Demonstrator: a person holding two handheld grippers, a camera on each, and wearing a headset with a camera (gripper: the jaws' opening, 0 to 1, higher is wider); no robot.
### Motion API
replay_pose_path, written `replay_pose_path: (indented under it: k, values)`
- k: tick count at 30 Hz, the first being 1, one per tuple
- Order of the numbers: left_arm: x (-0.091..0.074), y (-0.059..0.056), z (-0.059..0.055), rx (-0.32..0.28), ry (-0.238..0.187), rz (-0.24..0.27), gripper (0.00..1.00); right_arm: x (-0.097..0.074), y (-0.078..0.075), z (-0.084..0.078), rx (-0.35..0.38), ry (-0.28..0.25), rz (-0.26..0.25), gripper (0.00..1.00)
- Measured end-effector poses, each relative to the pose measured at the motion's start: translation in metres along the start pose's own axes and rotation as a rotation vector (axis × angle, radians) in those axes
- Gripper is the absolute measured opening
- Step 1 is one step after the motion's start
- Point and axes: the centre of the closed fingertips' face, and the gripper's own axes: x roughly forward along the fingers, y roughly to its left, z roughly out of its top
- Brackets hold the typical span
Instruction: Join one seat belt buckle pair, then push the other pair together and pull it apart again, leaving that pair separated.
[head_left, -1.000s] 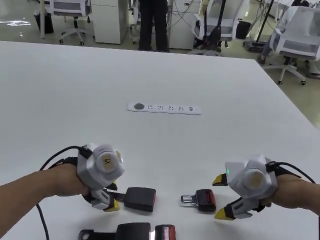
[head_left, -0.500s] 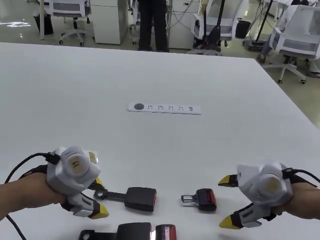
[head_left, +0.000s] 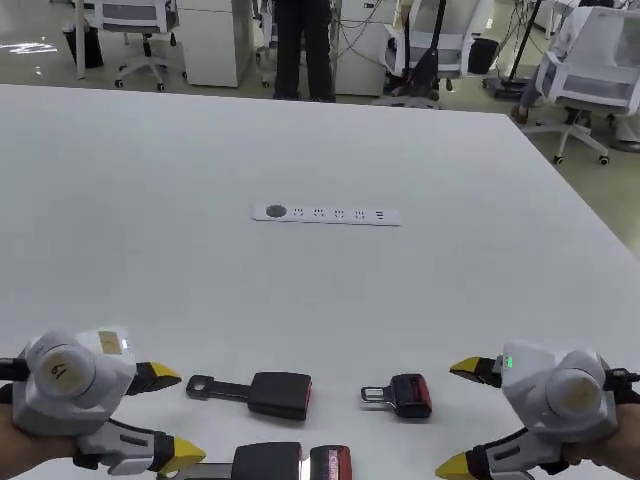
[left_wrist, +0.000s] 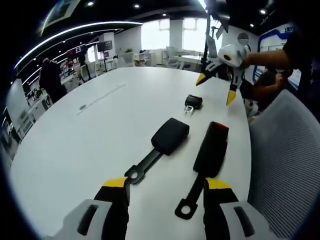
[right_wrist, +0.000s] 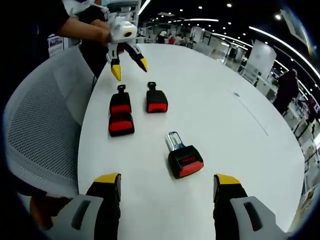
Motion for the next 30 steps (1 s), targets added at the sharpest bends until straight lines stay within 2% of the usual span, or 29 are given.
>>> replay_pose_path:
  k: [7,12,14,18,23,30]
  values:
    - [-0.005,-0.01,-0.008,-0.026,-0.044,0.021,0.75,0.002,0.013,-0.007,0.068,-0.044,-0.038,0.85]
    - [-0.003,-0.015,-0.015,-0.056,-0.078,0.033,0.89,0.0,0.021,0.002,0.114,-0.101,-0.07,0.91]
    - [-0.003,-0.019,-0.011,-0.062,-0.093,0.04,0.94,-0.001,0.023,0.005,0.118,-0.12,-0.081,0.94]
    - [-0.005,-0.023,-0.012,-0.086,-0.105,0.05,1.0,-0.001,0.029,0.009,0.154,-0.151,-0.1,0.99]
    - [-0.004,-0.036,-0.008,-0.071,-0.097,0.063,1.0,-0.002,0.038,0.015,0.2,-0.176,-0.116,0.99]
    - [-0.004,-0.036,-0.003,-0.079,-0.097,0.09,1.0,-0.004,0.041,0.015,0.221,-0.173,-0.135,0.99]
